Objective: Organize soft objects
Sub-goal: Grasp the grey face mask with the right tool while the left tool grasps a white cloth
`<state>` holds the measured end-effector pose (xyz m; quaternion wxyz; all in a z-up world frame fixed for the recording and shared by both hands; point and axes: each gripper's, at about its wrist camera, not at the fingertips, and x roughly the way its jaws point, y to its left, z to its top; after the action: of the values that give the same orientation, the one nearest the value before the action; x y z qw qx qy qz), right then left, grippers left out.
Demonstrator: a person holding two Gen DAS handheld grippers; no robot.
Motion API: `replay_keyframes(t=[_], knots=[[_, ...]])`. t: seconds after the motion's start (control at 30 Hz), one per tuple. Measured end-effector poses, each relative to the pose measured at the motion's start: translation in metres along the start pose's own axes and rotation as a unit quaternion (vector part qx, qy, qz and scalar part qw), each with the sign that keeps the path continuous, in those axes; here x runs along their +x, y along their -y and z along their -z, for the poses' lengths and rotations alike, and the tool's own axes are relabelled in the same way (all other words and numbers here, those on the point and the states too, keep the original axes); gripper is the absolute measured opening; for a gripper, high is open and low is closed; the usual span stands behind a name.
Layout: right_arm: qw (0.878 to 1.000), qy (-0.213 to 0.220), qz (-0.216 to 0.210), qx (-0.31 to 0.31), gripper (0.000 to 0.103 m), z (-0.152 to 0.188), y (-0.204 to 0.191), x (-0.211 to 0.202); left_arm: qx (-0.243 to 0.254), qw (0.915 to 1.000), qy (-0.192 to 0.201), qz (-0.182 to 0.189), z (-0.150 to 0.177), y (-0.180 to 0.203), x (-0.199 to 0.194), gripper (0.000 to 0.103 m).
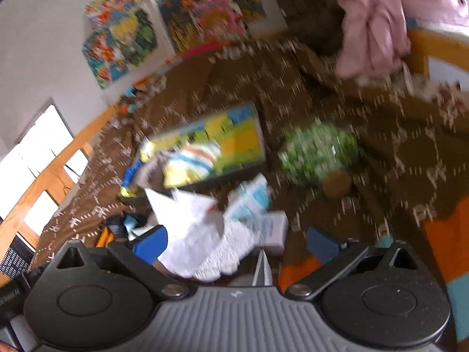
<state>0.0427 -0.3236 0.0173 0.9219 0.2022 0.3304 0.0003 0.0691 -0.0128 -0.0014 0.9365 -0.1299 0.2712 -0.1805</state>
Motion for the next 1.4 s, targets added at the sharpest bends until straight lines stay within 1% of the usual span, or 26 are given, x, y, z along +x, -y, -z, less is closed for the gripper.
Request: replay_keyframes(t=[0.1,0.27,0.47,0.53,0.67,0.77,0.83,1.0,1.1,1.17,1.23,1.33,1.4], knots=[[0.999,-0.039,-0.001,0.011,0.103,0.003,0.004,0.011,0.001,0.9997,-0.022,-0.007,0.006,-0.002,0.008,0.102],[0.997,-0.075,-0.005,0.002,0.103,0.009,0.001,0.023,0.000,0.9989,-0.046,-0.010,0.011,-0.006,0.018,0.102],[0.993,-0.115,-0.007,-0.016,0.103,0.015,-0.007,0.038,0.010,0.9975,-0.069,-0.013,0.016,-0.004,0.028,0.102],[0.991,-0.129,-0.009,-0.019,0.103,0.017,-0.009,0.045,0.011,0.9969,-0.077,-0.012,0.017,-0.004,0.032,0.102],[0.988,-0.153,-0.003,-0.020,0.102,0.021,-0.009,0.058,-0.002,0.9959,-0.091,0.002,0.018,-0.005,0.040,0.102],[0.985,-0.169,0.008,-0.022,0.098,0.024,-0.009,0.067,-0.014,0.9955,-0.093,0.011,0.018,-0.005,0.045,0.102],[0.984,-0.176,0.011,-0.021,0.094,0.025,-0.009,0.071,-0.029,0.9949,-0.093,0.024,0.018,-0.006,0.051,0.102],[0.981,-0.191,0.018,-0.026,0.087,0.028,-0.010,0.080,-0.073,0.9912,-0.092,0.060,0.017,-0.010,0.065,0.102],[0.981,-0.192,0.020,-0.028,0.079,0.029,-0.011,0.082,-0.099,0.9882,-0.086,0.079,0.016,-0.013,0.075,0.101],[0.980,-0.194,0.020,-0.028,0.074,0.029,-0.011,0.084,-0.119,0.9853,-0.084,0.089,0.016,-0.016,0.083,0.100],[0.980,-0.196,0.020,-0.027,0.065,0.029,-0.011,0.085,-0.146,0.9799,-0.086,0.106,0.016,-0.020,0.091,0.096],[0.980,-0.197,0.019,-0.027,0.061,0.029,-0.011,0.086,-0.178,0.9718,-0.092,0.124,0.017,-0.024,0.101,0.093],[0.980,-0.195,0.016,-0.028,0.057,0.029,-0.012,0.087,-0.185,0.9695,-0.091,0.133,0.016,-0.024,0.104,0.093]])
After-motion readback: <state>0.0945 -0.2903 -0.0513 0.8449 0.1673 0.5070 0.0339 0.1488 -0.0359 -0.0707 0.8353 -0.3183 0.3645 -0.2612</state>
